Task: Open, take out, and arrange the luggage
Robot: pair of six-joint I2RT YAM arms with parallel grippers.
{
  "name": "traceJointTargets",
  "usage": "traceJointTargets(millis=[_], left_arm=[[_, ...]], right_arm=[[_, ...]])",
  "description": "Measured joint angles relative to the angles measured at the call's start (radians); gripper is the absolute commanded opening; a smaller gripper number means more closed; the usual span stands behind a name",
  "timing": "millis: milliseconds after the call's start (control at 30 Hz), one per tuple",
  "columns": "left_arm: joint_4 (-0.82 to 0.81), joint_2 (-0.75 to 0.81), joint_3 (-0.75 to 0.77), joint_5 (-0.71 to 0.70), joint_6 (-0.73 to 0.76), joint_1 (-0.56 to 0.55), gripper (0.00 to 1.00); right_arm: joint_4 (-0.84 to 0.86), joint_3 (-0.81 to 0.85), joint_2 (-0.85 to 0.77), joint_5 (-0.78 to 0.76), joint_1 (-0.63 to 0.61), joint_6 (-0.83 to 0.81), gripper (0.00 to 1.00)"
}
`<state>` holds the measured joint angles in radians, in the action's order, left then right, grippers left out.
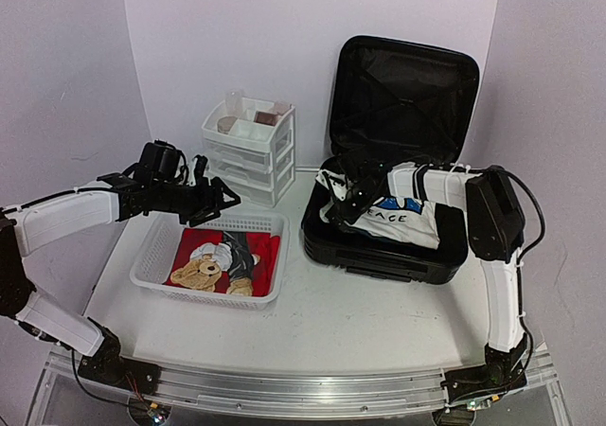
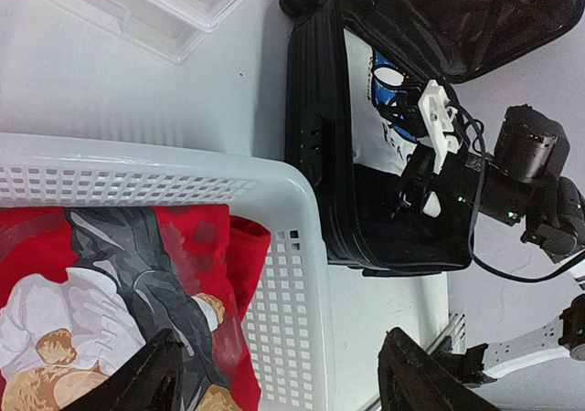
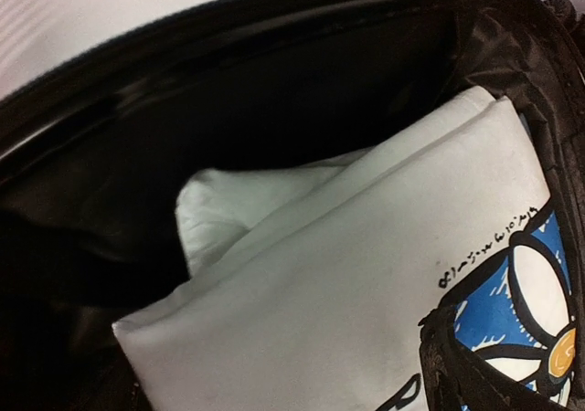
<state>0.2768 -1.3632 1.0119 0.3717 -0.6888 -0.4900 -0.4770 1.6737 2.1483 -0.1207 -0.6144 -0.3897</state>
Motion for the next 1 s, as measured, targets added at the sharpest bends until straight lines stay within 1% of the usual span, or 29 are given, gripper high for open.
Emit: traceJointTargets(millis=[167,300,367,433,467,500,567,600,633,733,867,900,967,1000], left_arm=[[0.0,0.0,0.0,0.001,0.005,0.0,0.73],[0.0,0.0,0.0,0.003,0.007,0.0,0.73],[0.0,0.0,0.0,0.003,0.007,0.0,0.72],[0.0,0.0,0.0,0.004,0.007,0.0,0.72],[0.0,0.0,0.0,0.005,0.007,0.0,0.72],[0.0,0.0,0.0,0.007,0.007,0.0,0.72],[0.0,0.0,0.0,0.011,0.007,0.0,0.72],[0.0,0.0,0.0,0.013,0.007,0.0,0.72],[0.0,0.0,0.0,0.014,0.007,0.0,0.72],[0.0,0.0,0.0,0.019,0.007,0.0,0.72],[0.0,0.0,0.0,0.021,0.007,0.0,0.72],[0.0,0.0,0.0,0.022,0.007,0.0,0.72],[0.0,0.0,0.0,0.027,0.007,0.0,0.72],[0.0,0.0,0.0,0.029,0.007,0.0,0.72]], right_arm=[[0.016,0.049,0.04,-0.095,-0.002,0.02,0.97],[0.019,0.061,0.045,-0.124,-0.004,0.023,0.97],[0.022,0.064,0.045,-0.144,-0.004,0.021,0.95],[0.026,0.065,0.045,-0.164,-0.004,0.014,0.9],[0.027,0.066,0.045,-0.171,-0.004,0.01,0.86],[0.029,0.066,0.045,-0.176,-0.004,0.005,0.79],[0.03,0.068,0.045,-0.179,-0.004,-0.004,0.67],[0.031,0.069,0.045,-0.179,-0.004,-0.016,0.64],[0.03,0.072,0.045,-0.174,-0.004,-0.023,0.63],[0.029,0.078,0.045,-0.151,-0.003,-0.037,0.65],[0.023,0.078,0.045,-0.125,-0.002,-0.048,0.64],[0.02,0.079,0.045,-0.12,0.0,-0.05,0.66],[0.017,0.079,0.045,-0.105,0.001,-0.055,0.75],[0.016,0.079,0.045,-0.098,0.002,-0.057,0.78]])
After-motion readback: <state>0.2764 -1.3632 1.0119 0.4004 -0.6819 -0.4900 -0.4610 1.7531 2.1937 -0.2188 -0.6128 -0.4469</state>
